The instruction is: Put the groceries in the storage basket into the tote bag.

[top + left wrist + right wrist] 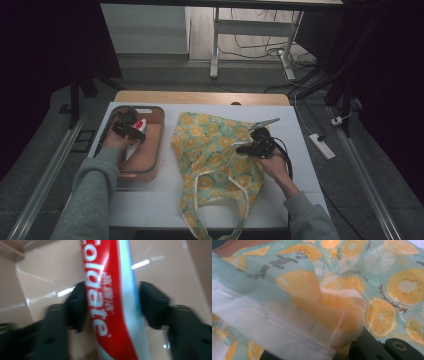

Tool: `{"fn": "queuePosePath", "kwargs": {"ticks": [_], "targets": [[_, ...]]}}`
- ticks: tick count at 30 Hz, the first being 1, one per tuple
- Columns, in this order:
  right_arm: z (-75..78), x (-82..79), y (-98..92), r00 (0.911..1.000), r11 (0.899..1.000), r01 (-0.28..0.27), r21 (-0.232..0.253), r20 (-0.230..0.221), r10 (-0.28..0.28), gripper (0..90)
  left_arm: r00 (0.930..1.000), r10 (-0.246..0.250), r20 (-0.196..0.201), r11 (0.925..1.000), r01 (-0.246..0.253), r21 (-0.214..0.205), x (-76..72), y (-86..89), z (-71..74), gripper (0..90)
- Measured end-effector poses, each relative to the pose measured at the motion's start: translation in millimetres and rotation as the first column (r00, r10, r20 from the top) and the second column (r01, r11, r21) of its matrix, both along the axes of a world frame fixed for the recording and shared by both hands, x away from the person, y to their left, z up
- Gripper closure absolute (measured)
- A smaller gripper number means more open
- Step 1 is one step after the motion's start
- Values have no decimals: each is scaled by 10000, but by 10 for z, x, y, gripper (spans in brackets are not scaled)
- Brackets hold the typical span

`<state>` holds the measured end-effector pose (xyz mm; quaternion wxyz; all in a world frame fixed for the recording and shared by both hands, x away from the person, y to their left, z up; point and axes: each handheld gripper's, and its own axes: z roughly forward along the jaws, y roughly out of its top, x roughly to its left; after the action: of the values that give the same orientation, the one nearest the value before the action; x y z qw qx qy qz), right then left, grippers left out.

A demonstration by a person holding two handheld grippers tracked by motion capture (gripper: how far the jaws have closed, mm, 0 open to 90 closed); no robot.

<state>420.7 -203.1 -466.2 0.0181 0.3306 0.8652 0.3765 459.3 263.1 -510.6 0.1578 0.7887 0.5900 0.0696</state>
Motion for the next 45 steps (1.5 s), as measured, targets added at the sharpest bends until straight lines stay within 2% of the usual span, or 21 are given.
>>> {"fn": "queuePosePath", "kwargs": {"ticks": [2, 4, 5, 6, 7, 10, 12, 13, 15, 16, 17, 19, 22, 25, 27, 32, 37, 41, 42, 43, 45], "targets": [[-6, 4, -1, 10000, 10000, 5, -7, -4, -5, 889, 10000, -21, -97, 10000, 20, -51, 1, 5, 8, 527], [-8, 4, -2, 10000, 10000, 10, -11, -19, -10, 889, 9999, 67, -121, 9995, -70, -292, 1, 27, 15, 559], [-9, 2, -1, 10000, 10000, 19, -22, -25, -19, 889, 9999, 86, -130, 9988, -92, -478, -1, 39, 25, 681], [-9, 2, -1, 10000, 10000, 19, -22, -25, -19, 889, 9997, 18, -231, 9975, -34, -708, 0, 49, 32, 681], [-8, 1, -1, 10000, 10000, 15, -19, -16, -15, 889, 9996, -98, -249, 9975, 80, -705, -4, 42, 31, 718], [-3, 1, -3, 10000, 10000, 12, -4, 15, -12, 889, 9997, -201, -167, 9979, 190, -618, -20, 27, 47, 733], [6, 1, -11, 10000, 10000, 46, 40, 19, -46, 889, 9997, -240, -52, 9973, 236, -699, -39, 38, 72, 738], [8, 2, -14, 10000, 10000, 52, 54, 22, -52, 889, 9997, -229, 59, 9956, 233, -911, -53, 60, 105, 739], [8, 6, -19, 10000, 10000, 55, 67, 26, -56, 889, 9986, -198, 491, 9895, 266, -1420, -99, 109, 219, 740], [8, 7, -20, 10000, 9999, 69, 82, 23, -69, 889, 9951, -287, 950, 9850, 443, -1666, -167, 140, 384, 740], [8, 7, -20, 10000, 9999, 69, 82, 23, -69, 889, 9951, -287, 950, 9850, 443, -1666, -167, 140, 384, 741], [24, 4, -19, 10000, 9997, 89, 206, 31, -90, 889, 9875, -500, 1498, 9820, 760, -1729, -265, 162, 584, 741], [42, -3, -12, 9999, 9997, 76, 224, 88, -78, 889, 9721, -753, 2222, 9690, 1239, -2137, -450, 191, 884, 742], [64, -4, 2, 9998, 9997, 80, 251, 158, -84, 889, 9542, -1155, 2760, 9593, 1793, -2184, -650, 150, 1115, 741], [68, -2, 6, 9998, 9996, 90, 255, 161, -94, 889, 9417, -1514, 3006, 9498, 2228, -2195, -780, 89, 1219, 741], [80, 13, 40, 9998, 9995, 129, 300, 172, -134, 889, 9058, -2385, 3503, 9147, 3307, -2324, -1057, -120, 1356, 741], [105, 22, 77, 9997, 9992, 104, 390, 214, -112, 889, 8619, -3398, 3765, 8650, 4435, -2346, -1294, -418, 1372, 742], [113, 32, 87, 9996, 9990, 108, 433, 254, -119, 889, 8175, -4313, 3818, 8158, 5341, -2220, -1460, -688, 1356, 743], [115, 40, 93, 9995, 9987, 153, 476, 252, -165, 889, 8057, -4582, 3753, 7957, 5600, -2308, -1507, -780, 1339, 743], [115, 40, 93, 9995, 9987, 153, 476, 252, -165, 889, 7973, -4778, 3688, 7828, 5770, -2330, -1534, -840, 1325, 743], [118, 44, 96, 9995, 9983, 229, 544, 220, -242, 889, 7729, -5294, 3499, 7508, 6189, -2310, -1618, -1017, 1279, 742]]}}
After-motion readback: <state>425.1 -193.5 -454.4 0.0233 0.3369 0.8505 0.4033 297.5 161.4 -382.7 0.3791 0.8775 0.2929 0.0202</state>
